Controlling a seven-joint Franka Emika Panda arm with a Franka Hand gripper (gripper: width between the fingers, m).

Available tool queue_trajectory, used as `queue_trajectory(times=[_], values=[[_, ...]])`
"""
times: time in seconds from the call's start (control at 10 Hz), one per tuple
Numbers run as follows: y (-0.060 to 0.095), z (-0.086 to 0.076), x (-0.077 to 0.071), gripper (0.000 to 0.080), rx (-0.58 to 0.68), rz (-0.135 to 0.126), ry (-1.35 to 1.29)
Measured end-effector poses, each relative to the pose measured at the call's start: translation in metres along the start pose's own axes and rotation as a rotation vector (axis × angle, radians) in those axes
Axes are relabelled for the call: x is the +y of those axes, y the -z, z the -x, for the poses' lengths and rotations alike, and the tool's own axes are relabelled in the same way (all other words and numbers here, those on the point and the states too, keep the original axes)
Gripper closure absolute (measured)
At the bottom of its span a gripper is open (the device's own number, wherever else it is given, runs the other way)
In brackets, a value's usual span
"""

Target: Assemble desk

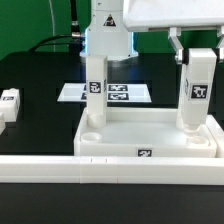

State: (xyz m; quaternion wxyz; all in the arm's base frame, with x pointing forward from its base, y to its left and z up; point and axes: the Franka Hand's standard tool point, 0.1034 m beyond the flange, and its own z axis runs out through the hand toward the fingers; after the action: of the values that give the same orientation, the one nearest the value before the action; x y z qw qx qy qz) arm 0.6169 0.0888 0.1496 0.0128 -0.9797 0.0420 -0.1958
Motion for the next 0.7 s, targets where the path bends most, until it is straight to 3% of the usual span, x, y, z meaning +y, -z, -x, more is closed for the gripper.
queue_trajectory(times=[0.3,0.4,0.7], values=[[0.001,-0.004,-0.002,0.0508,0.07,-0.005,0.005],[-0.002,0.005,-0.007,0.0508,0.06,-0.008,0.011],[-0.002,0.01,-0.025,0.0508,0.076,-0.021,0.017]])
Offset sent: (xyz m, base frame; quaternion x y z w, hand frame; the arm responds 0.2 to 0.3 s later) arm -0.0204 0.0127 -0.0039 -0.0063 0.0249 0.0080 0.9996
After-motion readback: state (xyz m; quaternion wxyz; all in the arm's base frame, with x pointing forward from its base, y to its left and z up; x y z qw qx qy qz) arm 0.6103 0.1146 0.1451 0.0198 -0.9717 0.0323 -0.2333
